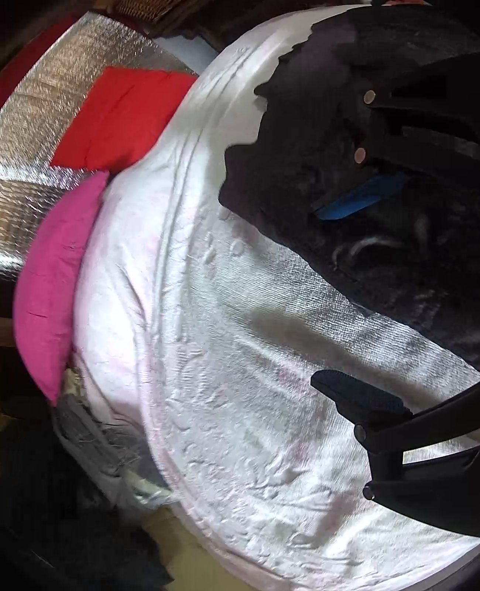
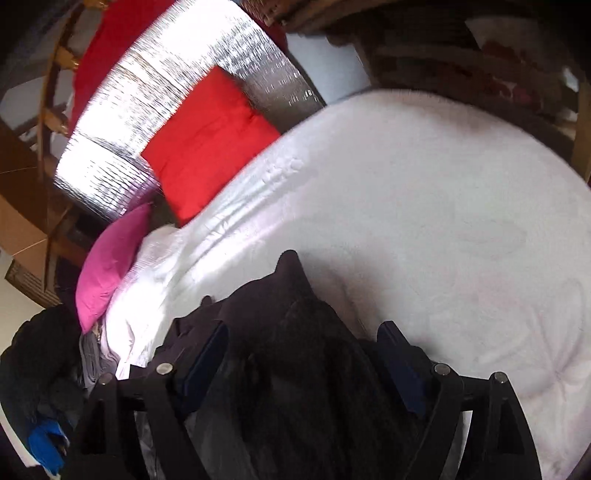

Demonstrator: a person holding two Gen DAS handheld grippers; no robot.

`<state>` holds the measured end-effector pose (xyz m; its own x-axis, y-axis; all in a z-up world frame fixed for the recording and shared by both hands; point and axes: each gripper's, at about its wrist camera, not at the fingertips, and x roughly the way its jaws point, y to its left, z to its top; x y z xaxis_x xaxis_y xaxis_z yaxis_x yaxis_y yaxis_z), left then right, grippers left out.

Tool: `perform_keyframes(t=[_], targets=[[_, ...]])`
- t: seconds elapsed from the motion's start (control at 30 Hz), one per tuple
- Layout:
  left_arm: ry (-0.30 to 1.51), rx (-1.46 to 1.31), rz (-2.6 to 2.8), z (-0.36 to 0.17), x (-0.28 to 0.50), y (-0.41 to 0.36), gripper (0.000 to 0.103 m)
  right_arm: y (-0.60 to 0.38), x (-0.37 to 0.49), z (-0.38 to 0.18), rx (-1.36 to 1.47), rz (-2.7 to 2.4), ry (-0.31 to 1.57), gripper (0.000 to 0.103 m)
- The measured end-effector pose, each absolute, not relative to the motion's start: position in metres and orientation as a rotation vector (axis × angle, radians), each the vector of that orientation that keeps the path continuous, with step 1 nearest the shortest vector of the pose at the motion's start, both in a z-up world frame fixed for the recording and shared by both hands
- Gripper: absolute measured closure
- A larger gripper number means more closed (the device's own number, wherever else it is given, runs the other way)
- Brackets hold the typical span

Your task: Fold large clothes

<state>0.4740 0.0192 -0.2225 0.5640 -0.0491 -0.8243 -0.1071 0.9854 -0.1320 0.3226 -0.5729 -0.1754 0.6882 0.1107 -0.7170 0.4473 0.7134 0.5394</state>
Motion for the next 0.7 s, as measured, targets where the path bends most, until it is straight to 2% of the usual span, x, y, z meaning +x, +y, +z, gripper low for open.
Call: perform_keyframes(t=[0.07,0.13,0.17,0.2,0.23,0.4,0.5,0.57,0.63,0.7], targets=[[0.998,-0.171,0.035,-0.233,0.48,0.019,0.019,-0.573,0.336,-0.185,0.773,-0.212,0.829,0.018],[1.005,-0.16,0.035,-0.239,0.481,0.017,0.019,-0.573,0.351,-0.195,0.748,-0.237,0.855,0.022],[0.998,-0.149,0.036,-0.24,0.48,0.015,0.019,-0.571,0.357,-0.2,0.726,-0.244,0.875,0.045],[0.99,-0.138,0.038,-0.239,0.48,0.014,0.018,-0.566,0.365,-0.206,0.688,-0.255,0.909,0.058],[0.982,-0.125,0.041,-0.24,0.479,0.012,0.018,-0.563,0.368,-0.213,0.651,-0.275,0.949,0.06],[0.947,-0.079,0.051,-0.231,0.474,0.008,0.017,-0.552,0.375,-0.213,0.533,-0.336,0.931,0.06],[0.88,-0.019,0.034,-0.214,0.461,0.001,0.017,-0.55,0.358,-0.198,0.544,-0.318,0.872,0.055],[0.834,0.011,0.012,-0.202,0.451,-0.002,0.017,-0.55,0.34,-0.18,0.561,-0.295,0.81,0.046],[0.782,0.041,0.001,-0.188,0.438,-0.004,0.017,-0.546,0.322,-0.163,0.56,-0.271,0.746,0.032],[0.734,0.063,-0.008,-0.176,0.426,-0.005,0.017,-0.539,0.306,-0.148,0.54,-0.261,0.706,0.031]])
